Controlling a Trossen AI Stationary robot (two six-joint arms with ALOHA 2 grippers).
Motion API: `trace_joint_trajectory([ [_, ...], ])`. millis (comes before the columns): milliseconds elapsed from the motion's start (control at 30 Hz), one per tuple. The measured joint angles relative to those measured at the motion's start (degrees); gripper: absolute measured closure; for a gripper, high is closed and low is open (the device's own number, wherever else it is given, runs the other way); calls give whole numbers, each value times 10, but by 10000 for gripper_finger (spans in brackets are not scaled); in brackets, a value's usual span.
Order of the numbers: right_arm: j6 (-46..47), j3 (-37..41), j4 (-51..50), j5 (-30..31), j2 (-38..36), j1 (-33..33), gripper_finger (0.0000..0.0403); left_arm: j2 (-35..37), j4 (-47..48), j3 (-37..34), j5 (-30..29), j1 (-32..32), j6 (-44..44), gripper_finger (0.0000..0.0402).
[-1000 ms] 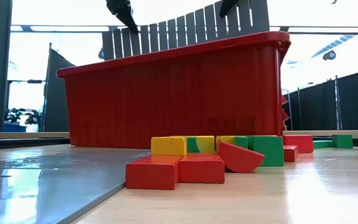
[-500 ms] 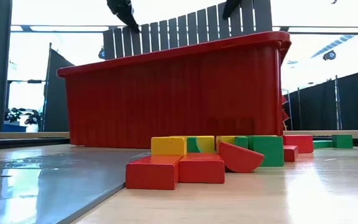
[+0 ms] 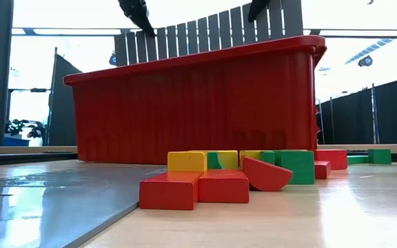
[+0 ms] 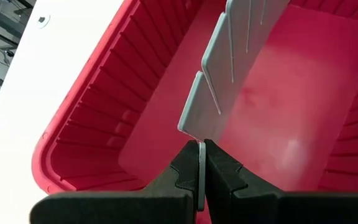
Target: Sort blocks
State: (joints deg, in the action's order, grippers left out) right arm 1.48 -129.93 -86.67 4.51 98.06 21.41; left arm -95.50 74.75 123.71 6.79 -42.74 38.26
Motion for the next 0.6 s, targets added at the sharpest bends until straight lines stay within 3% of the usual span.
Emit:
trace_joint_trajectory([
  [600, 6, 5, -25, -32, 1, 0, 403, 0, 28, -1, 7, -7, 0, 402],
])
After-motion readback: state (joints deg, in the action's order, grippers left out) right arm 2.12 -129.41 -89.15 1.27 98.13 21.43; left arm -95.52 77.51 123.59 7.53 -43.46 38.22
